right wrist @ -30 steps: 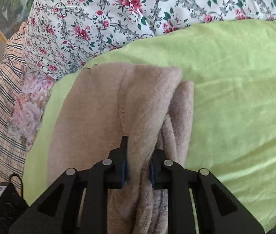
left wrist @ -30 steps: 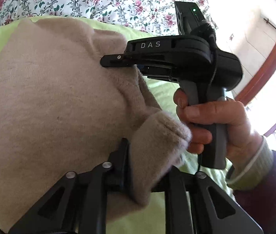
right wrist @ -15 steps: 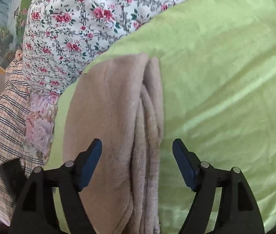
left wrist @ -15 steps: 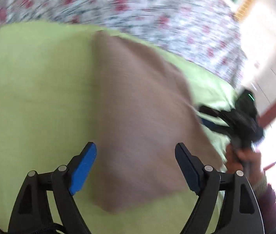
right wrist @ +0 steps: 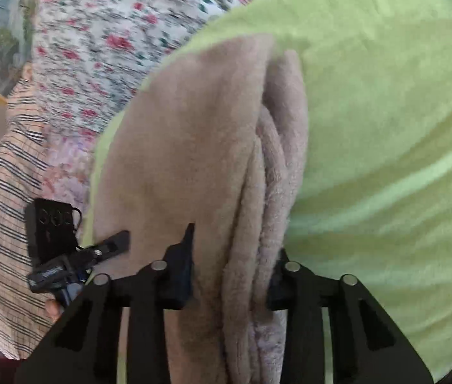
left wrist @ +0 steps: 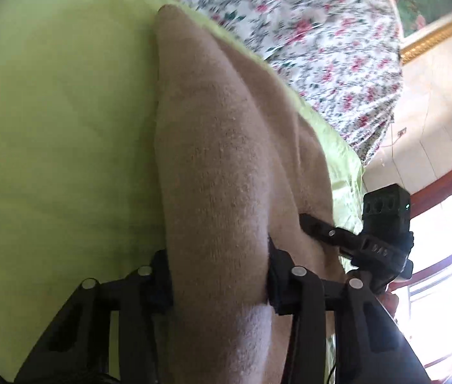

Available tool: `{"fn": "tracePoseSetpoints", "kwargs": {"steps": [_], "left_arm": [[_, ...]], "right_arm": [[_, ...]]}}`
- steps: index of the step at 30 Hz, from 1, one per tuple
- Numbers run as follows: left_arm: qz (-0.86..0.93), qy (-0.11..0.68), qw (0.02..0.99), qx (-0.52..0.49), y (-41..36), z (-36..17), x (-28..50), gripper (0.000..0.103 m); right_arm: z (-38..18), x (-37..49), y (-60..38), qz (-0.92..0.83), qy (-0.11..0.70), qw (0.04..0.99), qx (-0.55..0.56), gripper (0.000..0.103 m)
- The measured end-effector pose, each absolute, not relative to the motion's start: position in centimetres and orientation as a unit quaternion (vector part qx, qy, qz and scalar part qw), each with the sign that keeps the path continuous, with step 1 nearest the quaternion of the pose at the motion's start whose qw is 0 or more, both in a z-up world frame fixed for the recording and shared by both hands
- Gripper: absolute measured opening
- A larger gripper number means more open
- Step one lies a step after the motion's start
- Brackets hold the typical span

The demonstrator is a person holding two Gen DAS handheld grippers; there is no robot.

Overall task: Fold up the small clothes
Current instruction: 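Open both tools and lift them off the folded sweater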

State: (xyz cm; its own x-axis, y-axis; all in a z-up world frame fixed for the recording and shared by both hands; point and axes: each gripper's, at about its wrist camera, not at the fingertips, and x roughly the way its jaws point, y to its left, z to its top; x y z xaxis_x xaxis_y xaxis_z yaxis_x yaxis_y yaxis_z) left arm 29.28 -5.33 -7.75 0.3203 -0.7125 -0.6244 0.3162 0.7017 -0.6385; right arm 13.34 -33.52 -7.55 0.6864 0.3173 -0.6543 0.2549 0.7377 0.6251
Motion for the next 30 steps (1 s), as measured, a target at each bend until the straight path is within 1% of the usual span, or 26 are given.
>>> {"fn": "tracePoseSetpoints", "kwargs": {"steps": [5,8,11,14,16,17,18,19,20,21,22,24,27,29,30], "left_arm": [[-0.310,0.461,0.811,-0.183,-0.9,-4.6,23.9,0.042],[-0.298,0.451,0.819,-0.190,3.5,-3.2,20.1,0.042],[-0.279,0.452,0.827,-0.185,6.7,-2.5,16.9,0.042],[-0.258,0.462,0.827,-0.187,9.7,-3.8,14.4,0.042],[-0.244,0.478,0.820,-0.199,11.5,-5.9,13.5,0.042],[-0.237,0.485,0.816,-0.207,11.9,-7.2,13.5,0.045],[-0.235,0.488,0.813,-0.213,12.4,-8.3,13.4,0.050],[-0.239,0.486,0.810,-0.224,12.9,-9.0,13.3,0.051],[-0.244,0.483,0.806,-0.238,13.3,-9.3,13.3,0.054],[-0.245,0.483,0.805,-0.241,13.5,-9.1,13.3,0.058],[-0.240,0.483,0.810,-0.232,13.6,-8.7,13.4,0.060],[-0.224,0.472,0.828,-0.204,13.7,-7.6,13.6,0.065],[-0.211,0.452,0.846,-0.188,14.5,-6.0,14.7,0.067],[-0.196,0.449,0.850,-0.195,15.1,-5.8,16.2,0.067],[-0.189,0.448,0.851,-0.197,15.5,-5.8,16.9,0.067]], "right_arm": [[-4.5,12.4,-27.6,0.067,0.385,0.860,0.327,0.032],[-4.2,12.2,-23.8,0.106,0.381,0.859,0.325,0.032],[-5.1,12.4,-19.7,0.140,0.387,0.854,0.318,0.032],[-7.5,12.8,-16.9,0.153,0.409,0.841,0.320,0.032],[-9.3,13.3,-15.8,0.148,0.430,0.832,0.319,0.032],[-10.2,13.3,-15.3,0.131,0.440,0.834,0.305,0.032],[-10.6,13.1,-15.4,0.124,0.443,0.835,0.302,0.035],[-11.0,13.0,-15.5,0.123,0.443,0.832,0.311,0.039],[-11.0,12.8,-15.9,0.121,0.444,0.826,0.324,0.040],[-10.8,12.7,-16.0,0.113,0.447,0.826,0.325,0.047],[-10.3,12.4,-16.2,0.098,0.452,0.828,0.317,0.055],[-9.1,12.0,-16.5,0.074,0.450,0.839,0.295,0.060],[-6.6,12.2,-17.0,0.028,0.424,0.866,0.264,0.061],[-5.7,13.7,-17.3,0.031,0.409,0.871,0.270,0.060],[-5.8,14.9,-17.4,0.036,0.410,0.868,0.278,0.058]]}}
